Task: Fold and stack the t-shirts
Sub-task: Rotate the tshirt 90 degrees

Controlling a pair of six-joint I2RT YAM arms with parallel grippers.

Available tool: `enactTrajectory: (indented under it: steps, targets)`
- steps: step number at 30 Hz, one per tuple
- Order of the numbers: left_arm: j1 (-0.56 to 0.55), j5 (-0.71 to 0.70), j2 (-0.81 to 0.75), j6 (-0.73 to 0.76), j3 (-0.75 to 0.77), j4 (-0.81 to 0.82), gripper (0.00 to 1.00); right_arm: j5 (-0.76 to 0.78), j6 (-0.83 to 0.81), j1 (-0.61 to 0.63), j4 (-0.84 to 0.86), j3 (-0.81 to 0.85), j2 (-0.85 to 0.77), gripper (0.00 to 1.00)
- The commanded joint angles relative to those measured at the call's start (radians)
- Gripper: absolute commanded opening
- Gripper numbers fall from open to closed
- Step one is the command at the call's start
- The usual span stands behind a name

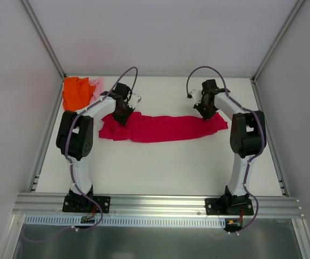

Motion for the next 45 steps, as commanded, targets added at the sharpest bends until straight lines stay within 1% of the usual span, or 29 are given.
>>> enactTrajectory:
  steps: [1,5,8,11,13,16,18,22,25,26,29,32,33,34,35,36,37,38,39,40,45]
  targets:
    - [0.0,-0.046,0.042,0.016,0.031,-0.044,0.0,-0.075,-0.016,0.008,-0.104,0.006,-0.011,0.01]
    - [0.0,-0.068,0.095,0.016,0.051,-0.064,0.0,-0.075,-0.035,0.01,-0.147,0.003,0.009,0.01]
    - [0.0,-0.068,0.093,0.02,0.04,-0.059,0.0,-0.073,-0.061,0.01,-0.173,-0.019,0.008,0.01]
    - [0.0,-0.079,0.098,0.033,0.063,-0.073,0.0,-0.078,-0.087,0.014,-0.242,-0.016,0.011,0.01]
    - [0.0,-0.143,0.113,0.054,0.105,-0.09,0.0,-0.073,-0.102,0.022,-0.266,-0.02,0.009,0.01]
    - [0.006,-0.192,0.156,0.07,0.195,-0.124,0.0,-0.099,-0.136,0.036,-0.329,-0.04,-0.012,0.01]
    - [0.009,-0.203,0.176,0.059,0.25,-0.13,0.0,-0.105,-0.153,0.059,-0.343,-0.094,-0.053,0.01]
    - [-0.002,-0.188,0.182,0.028,0.29,-0.084,0.0,-0.102,-0.186,0.097,-0.342,-0.174,-0.133,0.01]
    - [-0.014,-0.208,0.251,0.008,0.422,-0.14,0.0,-0.096,-0.185,0.123,-0.38,-0.188,-0.172,0.01]
    - [-0.017,-0.217,0.303,0.001,0.515,-0.201,0.0,-0.095,-0.183,0.14,-0.385,-0.192,-0.182,0.01]
    - [-0.037,-0.228,0.363,-0.004,0.628,-0.283,0.0,-0.09,-0.177,0.169,-0.38,-0.214,-0.231,0.01]
    - [-0.06,-0.228,0.347,-0.004,0.585,-0.239,0.0,-0.087,-0.179,0.188,-0.369,-0.234,-0.262,0.01]
    - [-0.065,-0.259,0.342,-0.012,0.582,-0.236,0.0,-0.069,-0.173,0.189,-0.363,-0.235,-0.264,0.01]
    - [-0.066,-0.26,0.331,-0.016,0.577,-0.23,0.0,-0.046,-0.165,0.189,-0.322,-0.24,-0.265,0.01]
    - [-0.066,-0.248,0.283,-0.016,0.539,-0.216,0.0,0.002,-0.163,0.189,-0.294,-0.253,-0.27,0.01]
    - [-0.066,-0.237,0.25,-0.013,0.506,-0.164,0.0,0.023,-0.16,0.189,-0.27,-0.263,-0.276,0.01]
    - [-0.068,-0.226,0.213,-0.012,0.432,-0.138,0.0,0.049,-0.159,0.189,-0.217,-0.272,-0.299,0.01]
    - [-0.069,-0.206,0.145,-0.013,0.404,-0.122,0.0,0.071,-0.154,0.189,-0.186,-0.293,-0.313,0.01]
    - [-0.071,-0.173,0.115,-0.016,0.377,-0.113,0.0,0.079,-0.151,0.189,-0.141,-0.303,-0.326,0.01]
    - [-0.074,-0.168,0.068,-0.019,0.329,-0.108,0.0,0.1,-0.144,0.188,-0.121,-0.304,-0.339,0.01]
    - [-0.086,-0.201,-0.046,-0.029,0.223,-0.069,0.0,0.129,-0.118,0.188,-0.029,-0.307,-0.386,0.01]
